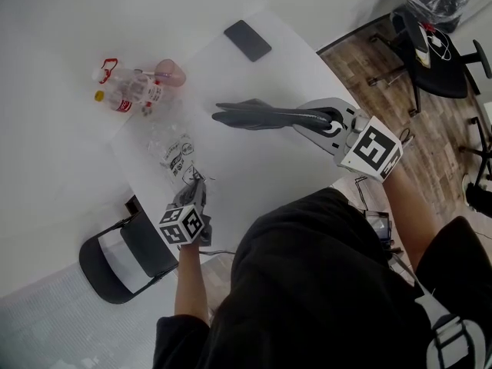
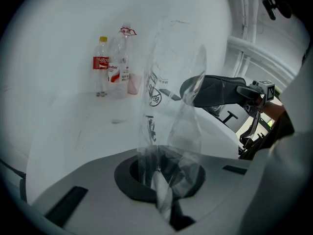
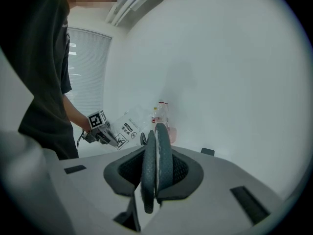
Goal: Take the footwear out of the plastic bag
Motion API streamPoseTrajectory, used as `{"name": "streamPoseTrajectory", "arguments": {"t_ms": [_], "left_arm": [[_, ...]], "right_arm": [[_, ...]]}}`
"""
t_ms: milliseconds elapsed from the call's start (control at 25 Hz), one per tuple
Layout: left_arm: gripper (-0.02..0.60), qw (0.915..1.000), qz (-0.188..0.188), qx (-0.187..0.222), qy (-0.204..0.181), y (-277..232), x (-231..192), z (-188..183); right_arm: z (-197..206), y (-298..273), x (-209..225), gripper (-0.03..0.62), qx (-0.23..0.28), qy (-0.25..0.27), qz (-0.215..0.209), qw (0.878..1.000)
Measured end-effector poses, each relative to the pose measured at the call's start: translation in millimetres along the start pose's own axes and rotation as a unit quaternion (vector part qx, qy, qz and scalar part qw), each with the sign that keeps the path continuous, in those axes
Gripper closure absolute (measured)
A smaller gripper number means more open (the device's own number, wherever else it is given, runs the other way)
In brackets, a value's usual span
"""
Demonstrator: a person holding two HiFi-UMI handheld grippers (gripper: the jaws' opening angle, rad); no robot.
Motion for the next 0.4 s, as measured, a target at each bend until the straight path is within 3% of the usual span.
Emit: {"name": "streamPoseTrajectory", "arguments": {"t_ms": [400], "left_arm": [[0.555,1.0,0.002,-0.001,-0.009,1.0,1.5,-1.4]], "right_arm": [[-0.2,-3.6,-1.0,0.516,0.002,-0.007,-0.005,1.0]]}}
Point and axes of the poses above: the fingertips, and each gripper's own axes: y backward along the fingers, x to its right, z out of its underside, the point moved 2 cm from there along y, backward along the fingers, and after that the axes turned 9 degrees about -x, right-handed, at the moved point
